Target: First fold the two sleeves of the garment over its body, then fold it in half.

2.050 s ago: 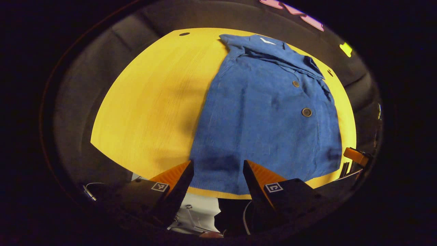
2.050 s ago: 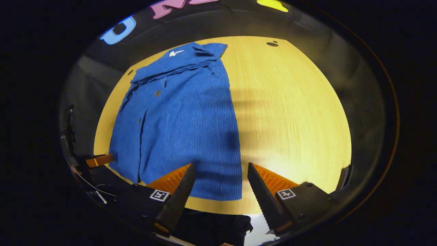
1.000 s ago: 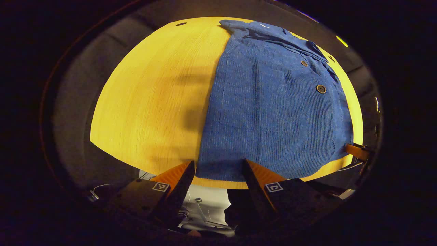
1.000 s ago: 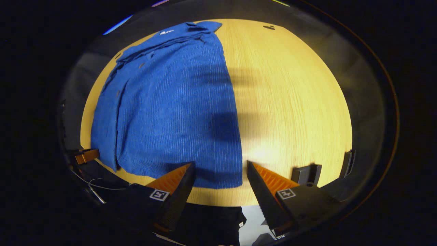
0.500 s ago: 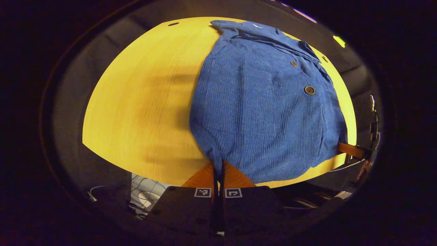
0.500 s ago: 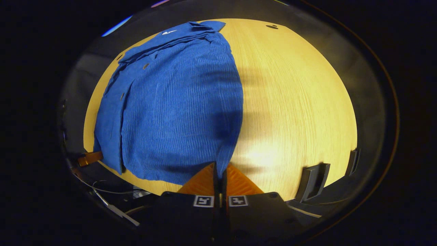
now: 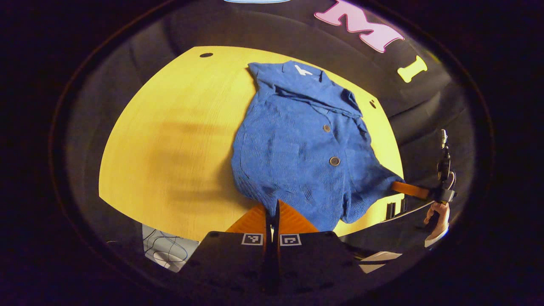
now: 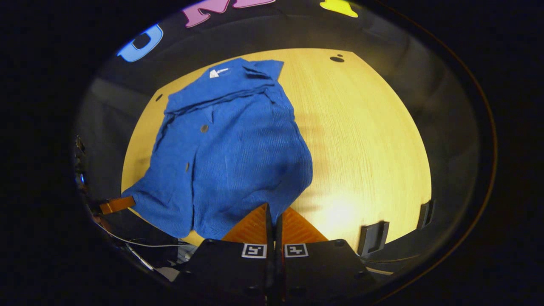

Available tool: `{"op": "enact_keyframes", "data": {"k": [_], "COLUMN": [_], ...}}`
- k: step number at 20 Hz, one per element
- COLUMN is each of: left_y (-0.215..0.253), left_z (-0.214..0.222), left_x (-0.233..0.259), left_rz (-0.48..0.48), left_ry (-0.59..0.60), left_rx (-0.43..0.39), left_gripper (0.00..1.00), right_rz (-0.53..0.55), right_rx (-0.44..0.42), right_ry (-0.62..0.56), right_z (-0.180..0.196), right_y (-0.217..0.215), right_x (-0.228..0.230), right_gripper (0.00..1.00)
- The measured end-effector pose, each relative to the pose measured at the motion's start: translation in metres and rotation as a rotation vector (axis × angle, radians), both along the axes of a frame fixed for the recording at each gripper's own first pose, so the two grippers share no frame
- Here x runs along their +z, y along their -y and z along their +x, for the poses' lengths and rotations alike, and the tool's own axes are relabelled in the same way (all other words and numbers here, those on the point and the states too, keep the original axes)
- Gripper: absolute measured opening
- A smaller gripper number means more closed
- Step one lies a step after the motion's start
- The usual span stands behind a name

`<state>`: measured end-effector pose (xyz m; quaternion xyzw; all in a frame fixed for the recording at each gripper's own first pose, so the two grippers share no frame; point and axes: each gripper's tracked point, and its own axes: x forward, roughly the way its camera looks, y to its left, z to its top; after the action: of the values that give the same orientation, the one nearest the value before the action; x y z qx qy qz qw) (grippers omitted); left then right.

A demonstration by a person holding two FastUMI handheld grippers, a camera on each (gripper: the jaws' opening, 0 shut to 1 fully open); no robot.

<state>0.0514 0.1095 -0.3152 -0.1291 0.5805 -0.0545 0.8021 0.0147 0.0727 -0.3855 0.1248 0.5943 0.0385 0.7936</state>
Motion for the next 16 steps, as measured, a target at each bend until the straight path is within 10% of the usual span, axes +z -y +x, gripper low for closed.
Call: {"op": "enact_keyframes", "data": {"k": [11,16], "left_y": [-0.023,-0.032], "left_z": [0.182,0.298], "left_x": [0.129,0.101], "left_rz": [-0.01,0.07], "left_ry": [0.297,0.304], "left_rx": [-0.034,0.078], "left_gripper": [0.0,0.0], "right_rz": [-0.043,-0.041], "right_rx": [-0.052,-0.061], "right_ry": [0.351,0.407], "right_z": [0.21,0.342], "right_y": [0.008,0.005], "right_x": [0.119,0.086], "right_gripper": [0.01,0.01]}}
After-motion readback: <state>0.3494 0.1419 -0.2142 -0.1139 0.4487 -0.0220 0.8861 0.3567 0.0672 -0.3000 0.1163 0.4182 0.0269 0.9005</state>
